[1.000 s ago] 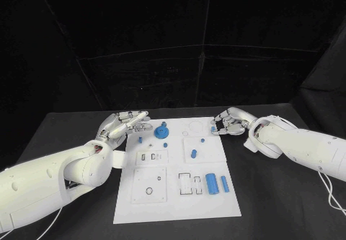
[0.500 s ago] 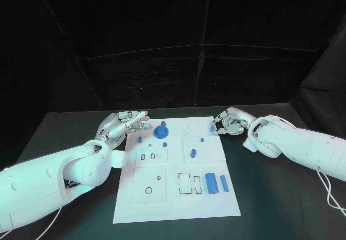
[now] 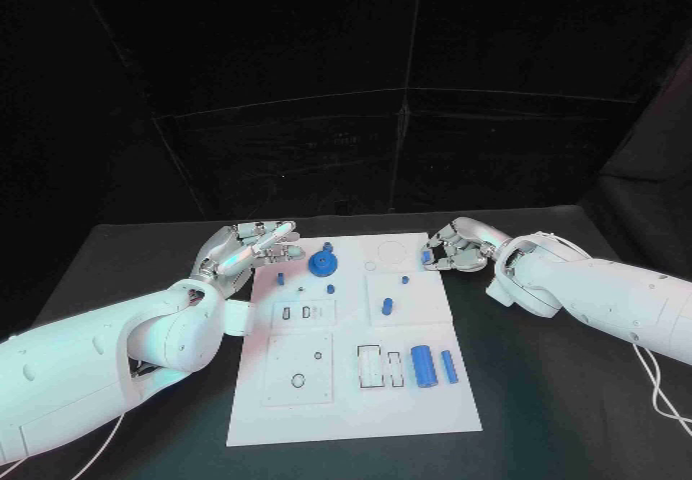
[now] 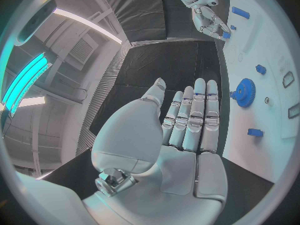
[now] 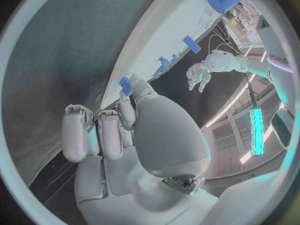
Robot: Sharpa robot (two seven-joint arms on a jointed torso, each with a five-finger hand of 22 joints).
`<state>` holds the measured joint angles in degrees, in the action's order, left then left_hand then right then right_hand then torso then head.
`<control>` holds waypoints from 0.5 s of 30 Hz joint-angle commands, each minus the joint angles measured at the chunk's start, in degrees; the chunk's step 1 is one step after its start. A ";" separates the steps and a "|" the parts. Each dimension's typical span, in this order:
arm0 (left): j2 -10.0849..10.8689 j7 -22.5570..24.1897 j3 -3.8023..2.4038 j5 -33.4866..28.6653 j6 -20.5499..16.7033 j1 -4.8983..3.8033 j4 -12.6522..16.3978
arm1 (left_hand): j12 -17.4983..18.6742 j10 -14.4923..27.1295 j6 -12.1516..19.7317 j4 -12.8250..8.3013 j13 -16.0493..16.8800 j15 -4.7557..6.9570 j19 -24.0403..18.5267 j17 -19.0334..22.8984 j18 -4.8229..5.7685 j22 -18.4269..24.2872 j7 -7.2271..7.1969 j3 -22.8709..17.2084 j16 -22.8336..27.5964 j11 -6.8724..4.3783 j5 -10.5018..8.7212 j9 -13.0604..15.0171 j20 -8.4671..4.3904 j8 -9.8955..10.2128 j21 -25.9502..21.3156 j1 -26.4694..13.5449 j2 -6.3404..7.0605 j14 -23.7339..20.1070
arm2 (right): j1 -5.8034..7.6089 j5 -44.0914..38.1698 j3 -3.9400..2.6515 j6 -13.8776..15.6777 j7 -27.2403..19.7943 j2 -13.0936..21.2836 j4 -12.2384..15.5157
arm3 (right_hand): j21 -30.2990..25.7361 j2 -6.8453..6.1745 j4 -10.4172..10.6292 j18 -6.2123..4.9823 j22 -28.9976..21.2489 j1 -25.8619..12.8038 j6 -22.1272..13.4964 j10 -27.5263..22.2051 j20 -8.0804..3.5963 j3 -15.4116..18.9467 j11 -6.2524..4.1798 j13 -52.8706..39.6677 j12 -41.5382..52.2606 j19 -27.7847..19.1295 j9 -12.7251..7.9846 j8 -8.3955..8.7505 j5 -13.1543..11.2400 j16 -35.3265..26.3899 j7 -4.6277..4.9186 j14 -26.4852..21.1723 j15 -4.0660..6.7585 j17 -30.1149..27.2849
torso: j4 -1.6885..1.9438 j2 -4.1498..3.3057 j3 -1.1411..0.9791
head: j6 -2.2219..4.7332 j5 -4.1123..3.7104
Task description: Assemble the parts on the task board
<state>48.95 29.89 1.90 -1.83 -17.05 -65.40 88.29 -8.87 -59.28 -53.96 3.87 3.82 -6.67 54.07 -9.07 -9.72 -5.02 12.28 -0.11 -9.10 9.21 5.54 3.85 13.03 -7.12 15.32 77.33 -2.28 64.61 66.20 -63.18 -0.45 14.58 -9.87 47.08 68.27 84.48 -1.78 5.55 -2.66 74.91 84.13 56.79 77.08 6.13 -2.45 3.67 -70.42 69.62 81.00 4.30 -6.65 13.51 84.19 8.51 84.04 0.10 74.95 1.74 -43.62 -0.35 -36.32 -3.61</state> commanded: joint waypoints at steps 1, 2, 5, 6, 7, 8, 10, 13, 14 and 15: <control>-0.02 0.36 -0.05 0.27 0.61 -0.06 0.07 | 0.18 -0.25 -0.29 -0.29 -0.03 0.00 0.37 -0.05 -0.88 0.09 0.14 0.10 0.27 0.12 0.01 -0.01 0.14 -0.04 -0.27 -0.04 -0.63 0.27 | 0.07 -0.55 -0.02 -0.37 0.07 -0.12 -0.07 | 0.13 0.61 -0.32 -0.07 3.58 0.19 0.48 0.07 -0.20 0.00 -0.24 -0.12 0.44 0.26 0.05 -0.31 -0.34 0.43 -0.03 3.62 0.51 3.95 | 0.01 -0.01 -0.01 | -0.07 0.01; -0.02 0.35 -0.05 0.27 0.60 -0.06 0.07 | 0.18 -0.25 -0.29 -0.29 -0.03 0.00 0.37 -0.05 -0.88 0.09 0.14 0.10 0.27 0.12 0.01 -0.01 0.14 -0.04 -0.27 -0.04 -0.63 0.27 | 0.07 -0.59 -0.02 -0.32 0.08 -0.15 -0.09 | 0.13 0.61 -0.32 -0.07 3.58 0.19 0.48 0.07 -0.20 0.00 -0.24 -0.12 0.44 0.26 0.05 -0.31 -0.34 0.43 -0.03 3.62 0.51 3.95 | 0.00 -0.01 0.00 | -0.09 0.03; -0.01 0.35 -0.05 0.27 0.59 -0.06 0.07 | 0.18 -0.25 -0.29 -0.29 -0.03 0.00 0.37 -0.05 -0.88 0.09 0.14 0.10 0.27 0.12 0.01 -0.01 0.14 -0.04 -0.27 -0.04 -0.63 0.27 | 0.06 -0.65 -0.02 0.01 0.03 -0.23 -0.09 | 0.21 0.73 -0.36 -0.03 3.74 0.19 0.66 0.16 -0.23 -0.09 -0.27 -0.21 0.55 0.38 0.04 -0.37 -0.40 0.49 -0.08 3.65 0.54 4.07 | -0.02 0.00 -0.02 | -0.11 0.02; 0.00 0.34 -0.05 0.27 0.58 -0.06 0.07 | 0.18 -0.25 -0.29 -0.29 -0.03 0.00 0.37 -0.05 -0.88 0.09 0.14 0.10 0.27 0.12 0.01 -0.01 0.14 -0.04 -0.27 -0.04 -0.63 0.27 | 0.06 -0.67 -0.02 0.19 -0.01 -0.25 -0.07 | 0.22 0.76 -0.36 -0.02 3.77 0.18 0.70 0.18 -0.23 -0.11 -0.28 -0.24 0.57 0.40 0.04 -0.39 -0.41 0.50 -0.09 3.66 0.54 4.09 | -0.04 0.00 0.00 | -0.13 -0.01; 0.00 0.34 -0.05 0.27 0.58 -0.06 0.07 | 0.18 -0.25 -0.29 -0.29 -0.03 0.00 0.37 -0.05 -0.88 0.09 0.14 0.10 0.27 0.12 0.01 -0.01 0.14 -0.04 -0.27 -0.04 -0.63 0.27 | 0.06 -0.67 -0.02 0.35 -0.04 -0.27 -0.06 | 0.29 0.90 -0.33 0.01 3.91 0.10 0.86 0.28 -0.26 -0.17 -0.32 -0.34 0.69 0.52 0.04 -0.45 -0.42 0.55 -0.13 3.69 0.57 4.19 | -0.04 0.00 -0.02 | -0.14 -0.03; 0.01 0.33 -0.05 0.27 0.58 -0.06 0.07 | 0.18 -0.25 -0.29 -0.29 -0.03 0.00 0.37 -0.05 -0.88 0.09 0.14 0.10 0.27 0.12 0.01 -0.01 0.14 -0.04 -0.27 -0.04 -0.63 0.27 | 0.06 -0.68 -0.02 0.61 -0.08 -0.29 -0.05 | 0.36 1.05 -0.30 0.05 4.07 0.03 1.05 0.37 -0.29 -0.25 -0.36 -0.43 0.80 0.64 0.04 -0.52 -0.42 0.59 -0.19 3.71 0.61 4.28 | -0.03 -0.01 0.00 | -0.17 -0.04; 0.01 0.33 -0.05 0.27 0.58 -0.06 0.08 | 0.18 -0.25 -0.29 -0.29 -0.03 0.00 0.37 -0.05 -0.88 0.09 0.14 0.10 0.27 0.12 0.01 -0.01 0.14 -0.04 -0.27 -0.04 -0.63 0.27 | 0.05 -0.69 -0.02 1.06 -0.11 -0.32 -0.03 | 0.46 1.21 -0.27 0.09 4.27 -0.05 1.27 0.48 -0.32 -0.33 -0.41 -0.54 0.93 0.80 0.05 -0.61 -0.41 0.63 -0.26 3.73 0.65 4.36 | -0.02 -0.01 -0.01 | -0.16 -0.07; 0.02 0.32 -0.05 0.27 0.59 -0.06 0.08 | 0.18 -0.25 -0.29 -0.29 -0.03 0.00 0.37 -0.05 -0.88 0.09 0.14 0.10 0.27 0.12 0.01 -0.01 0.14 -0.04 -0.27 -0.04 -0.63 0.27 | 0.05 -0.69 -0.02 2.41 -0.03 -0.36 0.02 | 0.66 1.99 -0.21 0.18 4.69 -0.13 2.21 0.93 -0.47 -0.83 -0.68 -1.00 1.45 1.12 0.10 -0.99 -0.29 0.78 -0.59 3.81 0.84 4.66 | -0.03 0.00 -0.01 | -0.21 -0.05; 0.02 0.31 -0.05 0.27 0.59 -0.06 0.08 | 0.18 -0.25 -0.29 -0.29 -0.03 0.00 0.37 -0.05 -0.88 0.09 0.14 0.10 0.27 0.12 0.01 -0.01 0.14 -0.04 -0.27 -0.04 -0.63 0.27 | 0.05 -0.69 -0.03 3.12 0.13 -0.36 0.07 | 0.73 2.32 -0.21 0.21 4.83 -0.09 2.55 1.04 -0.53 -1.07 -0.79 -1.11 1.57 1.23 0.13 -1.13 -0.30 0.81 -0.72 3.83 0.93 4.73 | -0.01 0.01 0.00 | -0.23 -0.04; 0.02 0.30 -0.05 0.27 0.59 -0.06 0.08 | 0.18 -0.25 -0.29 -0.29 -0.03 0.00 0.37 -0.05 -0.88 0.09 0.14 0.10 0.27 0.12 0.01 -0.01 0.14 -0.04 -0.27 -0.04 -0.63 0.27 | 0.05 -0.69 -0.03 3.91 0.29 -0.36 0.11 | 0.77 2.82 -0.24 0.23 4.93 0.02 2.93 1.14 -0.62 -1.47 -0.93 -1.22 1.67 1.31 0.15 -1.28 -0.43 0.85 -0.88 3.85 1.04 4.82 | 0.00 0.01 0.00 | -0.23 -0.04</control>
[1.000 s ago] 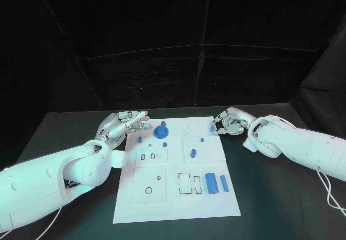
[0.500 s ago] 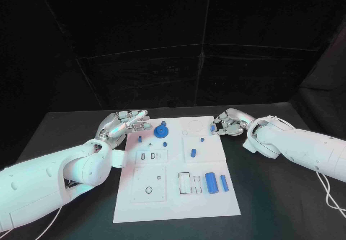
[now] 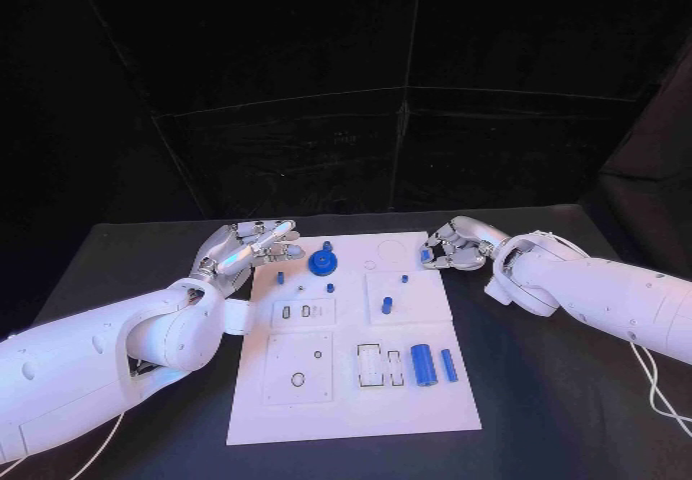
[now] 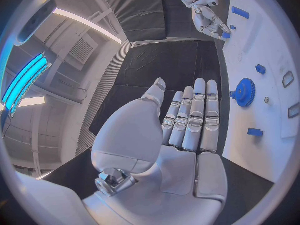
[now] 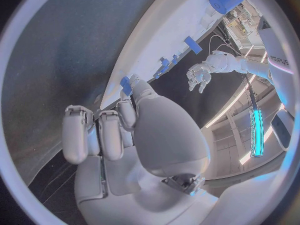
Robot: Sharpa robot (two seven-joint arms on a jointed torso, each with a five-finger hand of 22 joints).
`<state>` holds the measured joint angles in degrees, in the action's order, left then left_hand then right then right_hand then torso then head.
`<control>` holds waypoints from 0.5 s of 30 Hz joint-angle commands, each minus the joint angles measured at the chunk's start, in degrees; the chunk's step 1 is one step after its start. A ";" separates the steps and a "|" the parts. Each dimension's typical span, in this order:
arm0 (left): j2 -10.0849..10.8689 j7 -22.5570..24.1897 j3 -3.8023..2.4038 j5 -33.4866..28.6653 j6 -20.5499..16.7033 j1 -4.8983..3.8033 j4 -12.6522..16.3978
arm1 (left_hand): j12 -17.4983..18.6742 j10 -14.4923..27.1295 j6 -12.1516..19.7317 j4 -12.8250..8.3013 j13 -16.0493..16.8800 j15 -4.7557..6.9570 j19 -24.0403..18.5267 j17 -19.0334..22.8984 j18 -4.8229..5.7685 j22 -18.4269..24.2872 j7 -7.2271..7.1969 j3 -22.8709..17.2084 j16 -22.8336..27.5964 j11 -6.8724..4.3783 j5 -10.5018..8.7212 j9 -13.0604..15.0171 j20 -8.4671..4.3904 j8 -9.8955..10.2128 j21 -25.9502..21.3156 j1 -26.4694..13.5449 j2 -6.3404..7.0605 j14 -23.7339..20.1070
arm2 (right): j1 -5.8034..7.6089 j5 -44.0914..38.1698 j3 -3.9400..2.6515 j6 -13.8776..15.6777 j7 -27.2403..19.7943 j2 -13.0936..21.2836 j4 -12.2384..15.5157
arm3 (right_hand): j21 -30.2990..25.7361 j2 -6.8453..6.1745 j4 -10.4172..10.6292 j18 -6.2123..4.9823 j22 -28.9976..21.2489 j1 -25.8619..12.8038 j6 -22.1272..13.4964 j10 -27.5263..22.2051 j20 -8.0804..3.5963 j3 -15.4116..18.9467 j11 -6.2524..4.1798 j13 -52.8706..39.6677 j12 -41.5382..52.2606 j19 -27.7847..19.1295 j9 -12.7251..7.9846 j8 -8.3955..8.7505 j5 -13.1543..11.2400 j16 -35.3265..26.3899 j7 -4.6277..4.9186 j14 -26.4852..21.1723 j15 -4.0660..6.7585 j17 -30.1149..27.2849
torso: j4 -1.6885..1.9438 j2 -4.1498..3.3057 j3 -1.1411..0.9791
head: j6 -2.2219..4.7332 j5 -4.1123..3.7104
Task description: Assemble the parts on the task board
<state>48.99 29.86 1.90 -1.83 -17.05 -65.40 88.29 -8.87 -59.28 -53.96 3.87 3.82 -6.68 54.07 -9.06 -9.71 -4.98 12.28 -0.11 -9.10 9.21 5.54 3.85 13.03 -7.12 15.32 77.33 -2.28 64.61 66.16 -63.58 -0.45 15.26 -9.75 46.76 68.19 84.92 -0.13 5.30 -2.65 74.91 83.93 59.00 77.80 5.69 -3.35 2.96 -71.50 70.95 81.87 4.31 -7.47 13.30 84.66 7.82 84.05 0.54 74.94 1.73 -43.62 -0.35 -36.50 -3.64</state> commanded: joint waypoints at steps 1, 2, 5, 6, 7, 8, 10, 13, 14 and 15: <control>0.00 0.32 -0.05 0.27 0.59 -0.06 0.08 | 0.18 -0.25 -0.29 -0.29 -0.03 0.00 0.37 -0.06 -0.88 0.05 0.14 0.10 0.27 0.12 0.00 -0.01 0.14 -0.04 -0.27 -0.04 -0.63 0.27 | 0.09 -0.29 -0.03 3.98 0.29 -0.04 0.24 | 0.39 1.55 -0.11 0.25 5.04 0.42 0.97 0.51 -0.27 -0.96 -0.34 -0.22 0.42 0.52 0.14 -0.54 -0.48 0.43 -0.31 3.86 0.71 4.92 | 0.04 0.02 0.00 | -0.02 -0.02; 0.00 0.32 -0.05 0.27 0.59 -0.06 0.08 | 0.18 -0.25 -0.29 -0.29 -0.03 0.00 0.37 -0.06 -0.88 0.05 0.14 0.10 0.27 0.12 0.00 -0.01 0.14 -0.04 -0.27 -0.04 -0.63 0.27 | 0.09 -0.29 -0.03 4.60 0.40 -0.04 0.28 | 0.44 1.72 -0.23 0.28 5.16 0.56 1.10 0.57 -0.34 -1.23 -0.40 -0.29 0.49 0.61 0.13 -0.58 -0.65 0.46 -0.38 3.87 0.77 4.98 | 0.04 0.02 -0.01 | -0.02 -0.02; 0.00 0.30 -0.05 0.27 0.59 -0.06 0.05 | 0.18 -0.25 -0.29 -0.29 -0.03 0.00 0.37 -0.06 -0.88 0.05 0.14 0.10 0.27 0.12 0.00 -0.01 0.14 -0.04 -0.27 -0.04 -0.63 0.27 | 0.09 -0.29 -0.03 6.75 0.97 -0.04 0.48 | 0.64 2.25 -0.52 0.37 5.56 0.85 1.62 0.78 -0.51 -1.99 -0.59 -0.53 0.72 0.92 0.14 -0.77 -0.78 0.57 -0.60 3.92 0.94 5.22 | 0.04 0.02 -0.02 | -0.02 -0.02; 0.00 0.30 -0.05 0.27 0.58 -0.06 0.04 | 0.18 -0.25 -0.29 -0.29 -0.03 0.00 0.37 -0.06 -0.88 0.05 0.14 0.10 0.27 0.12 0.00 -0.01 0.14 -0.04 -0.27 -0.04 -0.63 0.27 | 0.09 -0.29 -0.03 7.44 1.15 -0.03 0.59 | 0.69 2.44 -0.62 0.40 5.68 0.93 1.80 0.86 -0.57 -2.27 -0.65 -0.63 0.82 1.01 0.15 -0.83 -0.83 0.63 -0.67 3.95 1.00 5.33 | 0.05 0.02 -0.02 | -0.07 0.04; 0.01 0.29 -0.05 0.27 0.57 -0.06 0.03 | 0.18 -0.25 -0.29 -0.29 -0.03 0.00 0.37 -0.06 -0.88 0.05 0.14 0.10 0.27 0.12 0.00 -0.01 0.14 -0.04 -0.27 -0.04 -0.63 0.27 | 0.09 -0.29 -0.03 8.07 1.32 0.00 0.76 | 0.74 2.58 -0.73 0.42 5.77 1.02 1.92 0.90 -0.63 -2.54 -0.71 -0.66 0.84 1.08 0.15 -0.87 -0.85 0.63 -0.74 3.95 1.05 5.34 | 0.08 0.02 -0.02 | -0.11 0.08; 0.02 0.29 -0.05 0.27 0.56 -0.06 0.03 | 0.22 -0.25 -0.28 -0.34 -0.04 -0.01 0.39 -0.07 -0.87 0.07 0.18 0.07 0.30 0.14 0.00 -0.02 0.13 -0.01 -0.28 -0.03 -0.66 0.28 | 0.09 -0.29 -0.04 8.57 1.47 0.06 0.99 | 0.76 2.73 -0.87 0.43 5.81 1.12 2.05 0.93 -0.68 -2.84 -0.76 -0.68 0.85 1.11 0.15 -0.91 -0.87 0.67 -0.79 3.97 1.10 5.43 | 0.06 0.02 -0.01 | -0.11 0.09; 0.06 0.28 -0.05 0.27 0.52 -0.06 0.04 | 0.25 -0.24 -0.27 -0.36 -0.05 -0.01 0.40 -0.08 -0.87 0.08 0.21 0.05 0.33 0.16 0.00 -0.03 0.13 0.00 -0.29 -0.01 -0.68 0.28 | 0.09 -0.29 -0.04 9.33 1.76 0.31 1.69 | 0.82 2.95 -1.14 0.46 5.94 1.30 2.30 0.98 -0.78 -3.39 -0.85 -0.72 0.86 1.20 0.16 -1.00 -0.91 0.71 -0.89 3.99 1.19 5.51 | 0.02 0.04 -0.01 | -0.09 0.18; 0.18 0.28 -0.05 0.27 0.43 -0.07 0.14 | 0.29 -0.25 -0.28 -0.44 -0.06 -0.02 0.43 -0.09 -0.86 0.10 0.22 -0.03 0.37 0.17 0.02 -0.04 0.12 0.02 -0.30 0.07 -0.78 0.30 | 0.11 -0.29 -0.05 10.10 2.57 0.99 3.63 | 0.88 2.98 -1.31 0.49 6.07 1.33 2.41 1.03 -0.84 -3.70 -0.89 -0.77 0.89 1.30 0.15 -1.02 -0.93 0.77 -0.93 4.02 1.23 5.64 | -0.15 0.10 0.02 | -0.05 0.33; 0.21 0.29 -0.05 0.27 0.40 -0.07 0.19 | 0.29 -0.25 -0.28 -0.44 -0.06 -0.02 0.43 -0.09 -0.86 0.10 0.22 -0.03 0.37 0.17 0.02 -0.04 0.12 0.02 -0.30 0.07 -0.78 0.30 | 0.12 -0.29 -0.05 10.30 3.03 1.29 4.51 | 0.88 2.98 -1.31 0.49 6.07 1.33 2.41 1.03 -0.84 -3.70 -0.89 -0.77 0.89 1.30 0.15 -1.02 -0.93 0.77 -0.93 4.02 1.23 5.64 | -0.16 0.13 0.04 | -0.03 0.33; 0.24 0.29 -0.05 0.27 0.38 -0.08 0.24 | 0.29 -0.25 -0.28 -0.44 -0.06 -0.02 0.43 -0.09 -0.86 0.10 0.22 -0.03 0.37 0.17 0.02 -0.04 0.12 0.02 -0.30 0.07 -0.78 0.30 | 0.14 -0.29 -0.06 10.46 3.59 1.62 5.50 | 0.89 2.98 -1.31 0.49 6.08 1.33 2.41 1.03 -0.84 -3.71 -0.89 -0.76 0.89 1.31 0.15 -1.02 -0.93 0.77 -0.93 4.02 1.23 5.64 | -0.10 0.16 0.05 | 0.02 0.27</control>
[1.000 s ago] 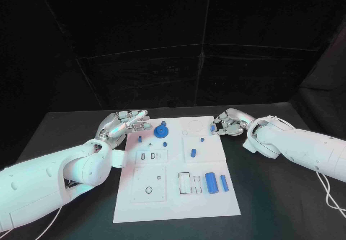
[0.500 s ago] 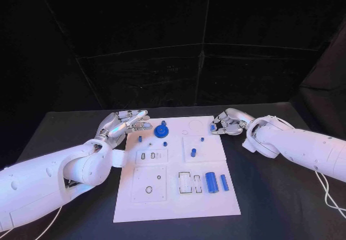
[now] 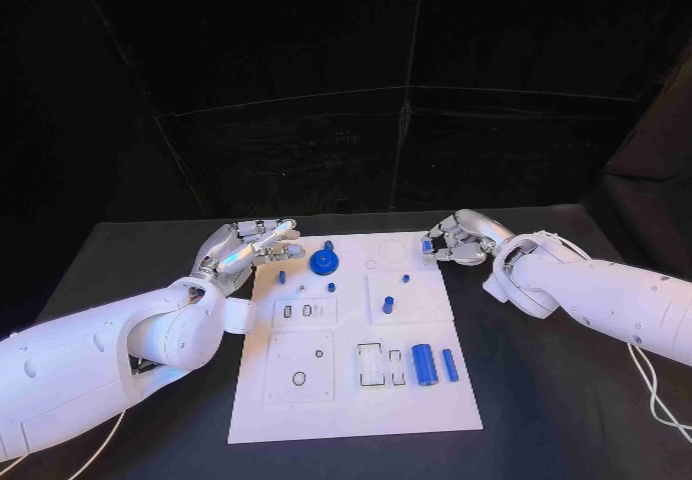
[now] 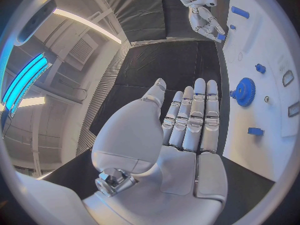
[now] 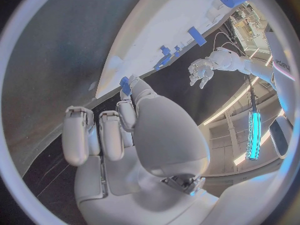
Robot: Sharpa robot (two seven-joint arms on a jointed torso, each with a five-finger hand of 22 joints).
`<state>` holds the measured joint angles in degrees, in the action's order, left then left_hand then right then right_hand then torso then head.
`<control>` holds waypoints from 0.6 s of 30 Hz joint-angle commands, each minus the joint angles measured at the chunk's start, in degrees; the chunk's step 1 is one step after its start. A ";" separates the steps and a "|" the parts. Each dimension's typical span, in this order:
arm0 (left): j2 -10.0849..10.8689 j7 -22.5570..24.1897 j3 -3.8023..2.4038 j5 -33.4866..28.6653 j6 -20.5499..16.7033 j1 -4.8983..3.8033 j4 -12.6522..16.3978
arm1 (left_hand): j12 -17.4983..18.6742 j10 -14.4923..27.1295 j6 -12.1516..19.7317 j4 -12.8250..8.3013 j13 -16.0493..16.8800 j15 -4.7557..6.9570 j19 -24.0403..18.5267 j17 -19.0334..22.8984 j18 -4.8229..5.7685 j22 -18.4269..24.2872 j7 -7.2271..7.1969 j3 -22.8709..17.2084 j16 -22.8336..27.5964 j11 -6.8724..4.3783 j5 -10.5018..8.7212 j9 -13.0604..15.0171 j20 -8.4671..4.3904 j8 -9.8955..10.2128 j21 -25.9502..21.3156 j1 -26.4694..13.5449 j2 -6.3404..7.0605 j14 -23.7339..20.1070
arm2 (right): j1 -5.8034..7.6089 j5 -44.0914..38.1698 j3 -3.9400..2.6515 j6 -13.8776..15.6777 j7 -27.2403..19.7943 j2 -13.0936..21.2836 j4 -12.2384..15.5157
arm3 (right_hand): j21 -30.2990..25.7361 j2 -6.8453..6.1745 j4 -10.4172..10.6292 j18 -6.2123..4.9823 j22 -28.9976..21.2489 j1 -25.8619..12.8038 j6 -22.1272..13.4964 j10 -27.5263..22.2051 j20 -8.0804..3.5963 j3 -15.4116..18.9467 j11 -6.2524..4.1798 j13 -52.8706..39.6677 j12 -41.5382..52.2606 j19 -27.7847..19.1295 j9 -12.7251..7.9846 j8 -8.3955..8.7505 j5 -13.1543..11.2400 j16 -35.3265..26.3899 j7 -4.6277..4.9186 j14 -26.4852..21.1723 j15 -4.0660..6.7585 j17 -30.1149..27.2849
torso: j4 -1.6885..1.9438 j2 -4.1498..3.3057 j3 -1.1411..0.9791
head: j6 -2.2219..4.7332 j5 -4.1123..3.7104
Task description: Assemble the parts on the task board
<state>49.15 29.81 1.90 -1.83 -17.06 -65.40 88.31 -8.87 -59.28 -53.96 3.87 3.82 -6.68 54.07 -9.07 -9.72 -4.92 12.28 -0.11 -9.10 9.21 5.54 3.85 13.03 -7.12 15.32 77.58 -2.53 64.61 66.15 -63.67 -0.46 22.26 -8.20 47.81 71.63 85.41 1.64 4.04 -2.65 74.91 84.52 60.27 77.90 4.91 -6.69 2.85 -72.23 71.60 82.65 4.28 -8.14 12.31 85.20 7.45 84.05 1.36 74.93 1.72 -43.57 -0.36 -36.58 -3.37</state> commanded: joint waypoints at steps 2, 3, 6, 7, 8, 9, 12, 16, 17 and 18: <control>0.16 0.34 -0.05 0.27 0.34 -0.09 0.37 | 0.29 -0.25 -0.28 -0.44 -0.06 -0.02 0.43 -0.08 -0.86 0.04 0.22 -0.03 0.37 0.17 0.02 -0.04 0.12 0.02 -0.30 -0.18 -0.53 0.30 | 0.19 -0.31 -0.06 3.65 3.38 1.19 4.30 | 0.41 1.21 -0.07 0.50 6.13 0.73 1.15 0.92 -0.07 -0.39 -0.78 -0.02 0.23 0.57 0.18 -0.35 0.06 0.22 -0.57 4.01 0.42 5.64 | -0.08 0.18 0.12 | 0.09 0.04; 0.19 0.35 -0.05 0.27 0.34 -0.09 0.40 | 0.29 -0.25 -0.28 -0.44 -0.06 -0.02 0.43 -0.08 -0.86 0.04 0.22 -0.03 0.37 0.17 0.02 -0.04 0.12 0.02 -0.30 -0.18 -0.53 0.30 | 0.20 -0.52 -0.06 3.72 3.96 1.40 5.44 | 0.42 1.15 -0.10 0.50 6.14 0.70 1.14 0.89 -0.08 -0.42 -0.78 0.02 0.18 0.57 0.17 -0.33 0.07 0.21 -0.56 4.01 0.42 5.63 | -0.05 0.16 0.16 | 0.18 0.10; 0.20 0.35 -0.05 0.27 0.34 -0.10 0.34 | 0.29 -0.25 -0.28 -0.44 -0.06 -0.02 0.43 -0.08 -0.86 0.04 0.22 -0.03 0.37 0.17 0.02 -0.04 0.12 0.02 -0.30 -0.18 -0.53 0.30 | 0.28 -1.53 -0.07 3.89 5.50 1.64 8.72 | 0.52 0.69 -0.42 0.56 6.36 0.60 1.06 0.71 -0.13 -0.70 -0.76 0.26 -0.13 0.73 0.10 -0.22 0.23 0.16 -0.52 3.98 0.45 5.55 | -0.03 0.52 0.37 | 0.00 0.41; 0.20 0.35 -0.05 0.27 0.34 -0.10 0.31 | 0.29 -0.25 -0.28 -0.44 -0.06 -0.02 0.43 -0.08 -0.86 0.04 0.22 -0.03 0.37 0.17 0.02 -0.04 0.12 0.02 -0.30 -0.18 -0.53 0.30 | 0.33 -2.03 -0.08 3.95 6.25 1.64 9.94 | 0.54 0.66 -0.44 0.57 6.41 0.58 1.04 0.66 -0.14 -0.73 -0.76 0.33 -0.21 0.77 0.09 -0.21 0.25 0.16 -0.51 3.98 0.44 5.55 | 0.00 0.57 0.43 | 0.05 0.50; 0.17 0.36 -0.05 0.26 0.36 -0.10 0.25 | 0.32 -0.26 -0.29 -0.50 -0.06 -0.02 0.45 -0.09 -0.86 0.06 0.21 -0.10 0.39 0.16 0.03 -0.04 0.12 0.03 -0.31 -0.12 -0.60 0.31 | 0.38 -2.67 -0.08 4.02 7.18 1.57 11.13 | 0.58 0.66 -0.43 0.59 6.49 0.54 1.04 0.64 -0.14 -0.76 -0.76 0.36 -0.25 0.83 0.09 -0.20 0.21 0.17 -0.50 3.99 0.44 5.58 | 0.05 0.66 0.48 | 0.05 0.63; 0.13 0.37 -0.05 0.26 0.36 -0.10 0.17 | 0.32 -0.26 -0.29 -0.50 -0.06 -0.02 0.45 -0.09 -0.86 0.06 0.21 -0.10 0.40 0.16 0.03 -0.04 0.12 0.03 -0.31 -0.12 -0.60 0.31 | 0.43 -3.36 -0.08 4.10 8.23 1.40 12.24 | 0.61 0.63 -0.43 0.60 6.56 0.40 1.06 0.63 -0.15 -0.86 -0.75 0.40 -0.30 0.88 0.07 -0.18 0.05 0.17 -0.49 3.98 0.44 5.58 | 0.09 0.81 0.57 | -0.11 0.79; 0.01 0.41 -0.05 0.26 0.38 -0.10 -0.07 | 0.32 -0.26 -0.29 -0.50 -0.06 -0.02 0.45 -0.09 -0.86 0.06 0.21 -0.10 0.40 0.16 0.03 -0.04 0.12 0.03 -0.31 -0.12 -0.60 0.31 | 0.57 -5.25 -0.09 4.02 11.58 0.44 14.85 | 0.62 0.60 -0.41 0.61 6.60 -0.03 1.18 0.62 -0.16 -1.20 -0.75 0.51 -0.45 0.90 0.04 -0.16 -0.58 0.13 -0.50 3.96 0.43 5.54 | 0.15 1.22 0.75 | -0.61 1.27; -0.09 0.48 -0.05 0.26 0.37 -0.11 -0.46 | 0.32 -0.26 -0.29 -0.50 -0.06 -0.02 0.45 -0.09 -0.86 0.06 0.21 -0.10 0.40 0.16 0.03 -0.04 0.12 0.03 -0.31 -0.12 -0.60 0.31 | 0.68 -8.33 -0.09 3.33 16.27 -2.06 16.93 | 0.71 0.44 -0.40 0.66 6.81 -0.62 1.43 0.54 -0.18 -1.58 -0.81 0.76 -0.78 1.04 0.03 -0.17 -1.43 0.04 -0.59 3.92 0.47 5.42 | 0.29 1.62 0.89 | -1.02 1.86; -0.11 0.51 -0.05 0.26 0.36 -0.11 -0.58 | 0.32 -0.26 -0.29 -0.50 -0.06 -0.02 0.45 -0.09 -0.86 0.06 0.21 -0.10 0.40 0.16 0.03 -0.04 0.12 0.03 -0.31 -0.12 -0.60 0.31 | 0.69 -8.93 -0.08 2.91 17.31 -2.91 17.11 | 0.71 0.39 -0.38 0.66 6.81 -0.80 1.55 0.55 -0.19 -1.67 -0.84 0.79 -0.84 1.04 0.04 -0.20 -1.67 0.03 -0.64 3.92 0.49 5.41 | 0.34 1.71 0.94 | -1.10 2.02; -0.12 0.53 -0.05 0.25 0.35 -0.12 -0.69 | 0.32 -0.26 -0.29 -0.50 -0.06 -0.02 0.45 -0.09 -0.86 0.06 0.21 -0.10 0.40 0.16 0.03 -0.04 0.12 0.03 -0.31 -0.12 -0.60 0.31 | 0.70 -9.45 -0.08 2.34 18.28 -3.86 17.08 | 0.71 0.37 -0.37 0.66 6.83 -0.89 1.62 0.55 -0.20 -1.72 -0.86 0.81 -0.86 1.05 0.04 -0.22 -1.77 0.03 -0.66 3.92 0.50 5.41 | 0.41 1.79 0.98 | -1.18 2.24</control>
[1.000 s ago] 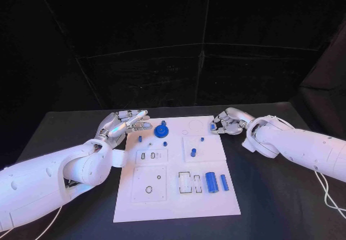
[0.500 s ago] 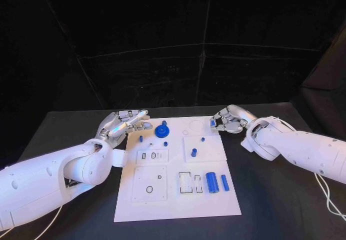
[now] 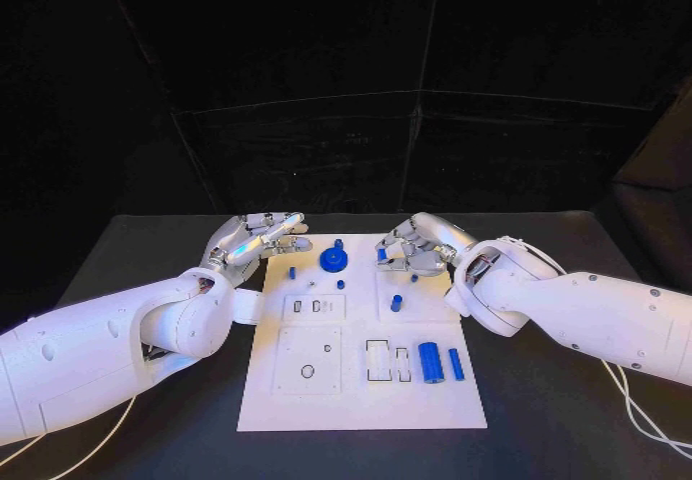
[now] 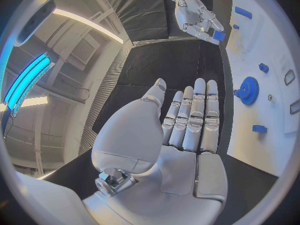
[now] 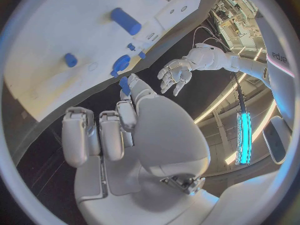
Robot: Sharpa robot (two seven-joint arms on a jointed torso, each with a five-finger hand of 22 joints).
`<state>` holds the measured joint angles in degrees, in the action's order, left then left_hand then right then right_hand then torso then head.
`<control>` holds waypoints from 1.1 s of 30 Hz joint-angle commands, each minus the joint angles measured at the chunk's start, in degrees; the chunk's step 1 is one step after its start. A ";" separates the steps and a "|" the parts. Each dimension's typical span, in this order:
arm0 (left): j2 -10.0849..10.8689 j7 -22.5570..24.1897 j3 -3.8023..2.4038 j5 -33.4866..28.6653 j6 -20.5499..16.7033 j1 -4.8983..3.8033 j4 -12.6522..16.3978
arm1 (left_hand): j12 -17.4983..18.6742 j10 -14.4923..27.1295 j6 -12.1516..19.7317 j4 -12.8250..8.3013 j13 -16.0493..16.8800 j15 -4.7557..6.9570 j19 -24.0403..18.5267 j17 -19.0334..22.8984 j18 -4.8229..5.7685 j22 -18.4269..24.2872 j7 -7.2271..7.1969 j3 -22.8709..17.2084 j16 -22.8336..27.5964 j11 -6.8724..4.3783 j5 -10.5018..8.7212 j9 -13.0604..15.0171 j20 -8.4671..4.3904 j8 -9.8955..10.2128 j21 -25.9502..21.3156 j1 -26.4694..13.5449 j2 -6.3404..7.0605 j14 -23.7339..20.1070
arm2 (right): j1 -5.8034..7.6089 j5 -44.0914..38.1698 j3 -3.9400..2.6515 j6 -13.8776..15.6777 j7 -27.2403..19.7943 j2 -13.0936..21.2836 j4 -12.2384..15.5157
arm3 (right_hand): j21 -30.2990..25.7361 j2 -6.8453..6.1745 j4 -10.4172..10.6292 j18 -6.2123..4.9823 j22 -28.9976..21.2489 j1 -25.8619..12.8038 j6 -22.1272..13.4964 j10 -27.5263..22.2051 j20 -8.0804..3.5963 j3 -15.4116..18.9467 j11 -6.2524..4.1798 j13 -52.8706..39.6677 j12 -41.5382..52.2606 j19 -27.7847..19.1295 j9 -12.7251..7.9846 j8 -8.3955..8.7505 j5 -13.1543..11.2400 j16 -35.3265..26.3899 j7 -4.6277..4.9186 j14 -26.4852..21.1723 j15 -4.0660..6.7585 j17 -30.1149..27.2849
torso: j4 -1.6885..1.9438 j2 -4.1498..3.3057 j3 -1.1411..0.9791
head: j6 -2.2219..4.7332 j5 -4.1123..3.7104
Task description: Assemble the parts on the task board
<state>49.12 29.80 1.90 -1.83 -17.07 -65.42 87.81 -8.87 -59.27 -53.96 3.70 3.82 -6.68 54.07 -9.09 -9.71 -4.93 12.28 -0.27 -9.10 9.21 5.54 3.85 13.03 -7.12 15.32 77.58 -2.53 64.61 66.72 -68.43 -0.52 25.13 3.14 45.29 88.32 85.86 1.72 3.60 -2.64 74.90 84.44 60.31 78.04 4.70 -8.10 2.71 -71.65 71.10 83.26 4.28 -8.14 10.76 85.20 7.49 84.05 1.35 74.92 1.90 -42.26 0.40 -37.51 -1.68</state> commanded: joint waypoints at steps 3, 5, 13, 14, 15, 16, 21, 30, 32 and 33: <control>-0.30 0.65 -0.05 0.25 0.30 -0.11 -0.64 | 0.34 -0.30 -0.32 -0.36 -0.06 -0.01 0.47 -0.08 -0.86 0.08 0.19 0.02 0.41 0.15 0.03 -0.04 0.11 0.03 -0.31 -0.10 -0.67 0.34 | 0.12 -6.31 0.01 -2.69 8.58 -4.90 -0.95 | 0.28 0.31 0.05 0.67 6.86 -0.85 1.64 0.40 0.00 -0.40 -0.74 0.28 -0.41 0.46 0.05 -0.24 -0.31 -0.01 -0.74 3.90 0.52 5.35 | 0.35 0.74 0.43 | -0.64 1.07; -0.51 0.72 -0.06 0.25 0.31 -0.12 -0.87 | 0.34 -0.30 -0.32 -0.36 -0.06 -0.01 0.47 -0.08 -0.86 0.08 0.19 0.02 0.41 0.15 0.03 -0.04 0.11 0.03 -0.31 -0.10 -0.67 0.34 | 0.09 -7.12 0.03 -3.34 9.01 -6.48 -1.85 | 0.27 0.31 0.03 0.66 6.85 -0.85 1.67 0.41 0.00 -0.45 -0.76 0.28 -0.42 0.45 0.05 -0.25 -0.35 -0.01 -0.76 3.91 0.53 5.37 | 0.64 0.91 0.56 | -0.78 1.01; -0.91 0.76 -0.06 0.25 0.37 -0.20 -1.76 | 0.35 -0.35 -0.36 -0.40 -0.06 0.00 0.49 -0.10 -0.86 0.10 0.14 -0.04 0.43 0.13 0.03 -0.04 0.10 0.03 -0.32 -0.06 -0.75 0.37 | -0.08 -11.72 1.76 -6.08 11.90 -11.93 -4.93 | 0.26 0.10 -0.11 0.66 6.83 -0.99 1.70 0.16 -0.04 -0.61 -0.80 0.72 -0.92 0.43 0.02 -0.22 -0.59 -0.08 -0.77 3.88 0.57 5.25 | 0.85 1.37 0.88 | -1.42 1.90; -0.95 0.76 -0.06 0.25 0.38 -0.22 -1.83 | 0.35 -0.35 -0.36 -0.40 -0.06 0.00 0.49 -0.10 -0.86 0.10 0.14 -0.04 0.43 0.13 0.03 -0.04 0.10 0.03 -0.32 -0.06 -0.75 0.37 | -0.09 -12.12 2.08 -6.37 12.25 -12.47 -5.23 | 0.27 0.07 -0.11 0.66 6.86 -1.03 1.66 0.12 -0.04 -0.64 -0.79 0.80 -1.01 0.45 0.01 -0.18 -0.59 -0.10 -0.76 3.87 0.58 5.21 | 0.87 1.40 0.94 | -1.47 1.91; -0.97 0.77 -0.06 0.25 0.38 -0.23 -1.89 | 0.35 -0.35 -0.36 -0.40 -0.06 0.00 0.49 -0.10 -0.86 0.10 0.14 -0.04 0.43 0.13 0.03 -0.04 0.10 0.03 -0.32 -0.06 -0.75 0.37 | -0.12 -12.44 2.34 -6.61 12.53 -12.98 -5.49 | 0.27 0.06 -0.11 0.66 6.86 -1.04 1.65 0.10 -0.05 -0.65 -0.79 0.82 -1.03 0.45 0.00 -0.18 -0.58 -0.10 -0.76 3.87 0.58 5.21 | 0.87 1.41 0.96 | -1.53 1.93; -1.00 0.77 -0.06 0.25 0.38 -0.25 -1.92 | 0.35 -0.35 -0.36 -0.40 -0.06 0.00 0.49 -0.10 -0.86 0.10 0.14 -0.04 0.43 0.13 0.03 -0.04 0.10 0.03 -0.32 -0.06 -0.75 0.37 | -0.17 -12.69 2.54 -6.81 12.75 -13.46 -5.73 | 0.27 0.05 -0.12 0.66 6.86 -1.07 1.62 0.05 -0.05 -0.69 -0.79 0.91 -1.14 0.45 -0.01 -0.15 -0.54 -0.12 -0.75 3.87 0.58 5.19 | 0.89 1.41 0.99 | -1.57 1.95; -1.12 0.76 -0.06 0.25 0.44 -0.29 -2.00 | 0.35 -0.35 -0.36 -0.40 -0.06 0.00 0.49 -0.10 -0.86 0.10 0.14 -0.04 0.43 0.13 0.03 -0.04 0.10 0.03 -0.32 -0.06 -0.75 0.37 | -0.84 -13.97 3.02 -7.18 13.31 -14.98 -6.16 | 0.24 0.06 -0.14 0.65 6.81 -1.11 1.60 0.05 -0.06 -0.78 -0.79 0.92 -1.16 0.41 -0.02 -0.12 -0.42 -0.12 -0.75 3.86 0.58 5.18 | 0.86 1.28 0.88 | -1.66 2.20; -1.27 0.75 -0.06 0.25 0.49 -0.30 -2.14 | 0.35 -0.35 -0.36 -0.40 -0.06 0.00 0.49 -0.10 -0.86 0.10 0.14 -0.04 0.43 0.13 0.03 -0.04 0.10 0.03 -0.32 -0.06 -0.75 0.37 | -2.08 -15.62 3.19 -6.84 13.44 -16.51 -6.52 | 0.21 -0.01 -0.13 0.63 6.74 -1.28 1.59 0.09 -0.07 -0.86 -0.77 0.88 -1.15 0.36 -0.04 -0.08 -0.31 -0.15 -0.73 3.85 0.58 5.14 | 0.85 1.27 0.73 | -2.08 2.61; -1.28 0.75 -0.06 0.25 0.50 -0.30 -2.16 | 0.35 -0.35 -0.36 -0.40 -0.06 0.00 0.49 -0.10 -0.86 0.10 0.14 -0.04 0.43 0.13 0.03 -0.04 0.10 0.03 -0.32 -0.06 -0.75 0.37 | -2.21 -15.75 3.20 -6.89 13.42 -16.70 -6.58 | 0.22 -0.10 -0.11 0.64 6.77 -1.42 1.59 0.12 -0.07 -0.88 -0.77 0.85 -1.13 0.38 -0.05 -0.06 -0.30 -0.17 -0.72 3.85 0.58 5.12 | 0.88 1.28 0.70 | -2.19 2.65; -1.28 0.75 -0.06 0.25 0.51 -0.30 -2.17 | 0.35 -0.35 -0.36 -0.40 -0.06 0.00 0.49 -0.10 -0.86 0.10 0.14 -0.04 0.43 0.13 0.03 -0.04 0.10 0.03 -0.32 -0.06 -0.75 0.37 | -2.28 -15.81 3.20 -6.99 13.42 -16.80 -6.64 | 0.22 -0.10 -0.11 0.64 6.77 -1.42 1.59 0.12 -0.07 -0.88 -0.77 0.85 -1.13 0.38 -0.05 -0.06 -0.30 -0.17 -0.72 3.85 0.58 5.12 | 0.89 1.29 0.70 | -2.22 2.67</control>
<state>47.91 29.89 1.90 -1.83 -17.07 -65.61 85.61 -8.87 -59.27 -53.96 3.71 3.82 -6.68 54.07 -9.13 -9.72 -4.89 12.28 -0.26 -8.87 9.21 5.54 3.85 13.03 -7.12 15.32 77.36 -2.75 64.61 64.39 -82.56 2.71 18.62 16.10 28.57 81.68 85.85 1.65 3.40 -2.65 74.90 83.63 60.31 78.04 4.70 -8.58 2.29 -70.78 70.20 83.25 4.13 -8.01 10.10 85.20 7.50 83.84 1.55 74.91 2.74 -40.96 1.15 -39.64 0.94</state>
